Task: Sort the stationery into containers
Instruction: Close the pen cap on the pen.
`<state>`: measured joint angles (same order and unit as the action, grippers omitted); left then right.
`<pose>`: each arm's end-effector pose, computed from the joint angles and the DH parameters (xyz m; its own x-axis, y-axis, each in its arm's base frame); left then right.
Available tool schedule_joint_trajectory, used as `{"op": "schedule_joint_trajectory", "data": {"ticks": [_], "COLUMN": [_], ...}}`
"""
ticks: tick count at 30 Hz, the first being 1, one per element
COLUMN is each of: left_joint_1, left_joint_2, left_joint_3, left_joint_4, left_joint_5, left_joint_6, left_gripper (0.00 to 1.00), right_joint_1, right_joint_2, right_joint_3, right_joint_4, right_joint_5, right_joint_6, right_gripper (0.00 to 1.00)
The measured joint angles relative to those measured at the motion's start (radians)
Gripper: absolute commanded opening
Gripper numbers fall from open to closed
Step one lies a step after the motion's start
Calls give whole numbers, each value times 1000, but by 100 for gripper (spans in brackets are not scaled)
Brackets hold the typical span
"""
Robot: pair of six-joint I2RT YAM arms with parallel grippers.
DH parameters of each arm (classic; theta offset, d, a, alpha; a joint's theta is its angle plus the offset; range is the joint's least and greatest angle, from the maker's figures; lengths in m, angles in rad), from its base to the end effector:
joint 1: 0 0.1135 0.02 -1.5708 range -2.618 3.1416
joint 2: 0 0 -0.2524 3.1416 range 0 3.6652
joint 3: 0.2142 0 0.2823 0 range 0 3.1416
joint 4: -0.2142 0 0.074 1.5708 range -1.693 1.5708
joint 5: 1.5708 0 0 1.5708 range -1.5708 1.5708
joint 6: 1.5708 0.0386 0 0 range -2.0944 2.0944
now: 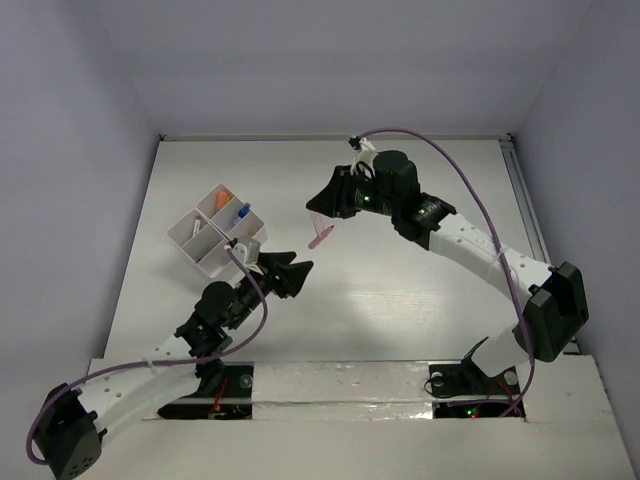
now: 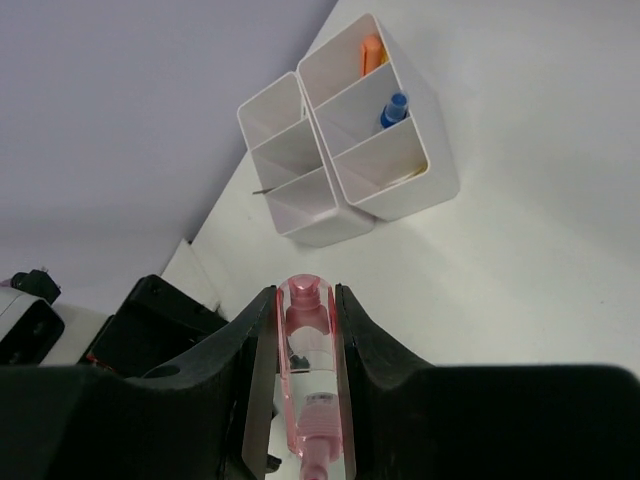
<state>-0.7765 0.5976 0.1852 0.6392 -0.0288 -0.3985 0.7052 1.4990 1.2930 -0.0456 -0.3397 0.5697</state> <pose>0.1419 -0.1378 0.2252 -0.1162 -0.4296 -0.8955 0.6894 0.6142 -0.3841 0.2895 0.2633 0.3401 -0.6218 0.1386 -0.7708 -0.6193 0.5155 0.5923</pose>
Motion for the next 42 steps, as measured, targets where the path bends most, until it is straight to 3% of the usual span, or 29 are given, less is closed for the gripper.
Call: {"op": "schedule_joint_trajectory", "data": {"ticks": [10, 16, 33, 42], "left_joint_1": [-244, -262, -319, -343], "left_joint_2": [76, 82, 119, 129], "left_joint_3": [0, 0, 21, 31], "left_joint_4": [84, 156, 233, 241], "left_joint_5": [-286, -415, -371, -376], "left_joint_6": [156, 208, 298, 316], "left_gripper": [56, 56, 56, 51], "right_joint_1": [-49, -56, -58, -58], "right_joint_2": [26, 19, -3, -3], "right_joint_3": [0, -34, -116, -125], "right_joint_4": [39, 111, 210, 237], "right_joint_5": [-204, -278, -323, -337], "right_joint_6": [162, 246, 347, 366], "right_gripper": [12, 12, 12, 12]}}
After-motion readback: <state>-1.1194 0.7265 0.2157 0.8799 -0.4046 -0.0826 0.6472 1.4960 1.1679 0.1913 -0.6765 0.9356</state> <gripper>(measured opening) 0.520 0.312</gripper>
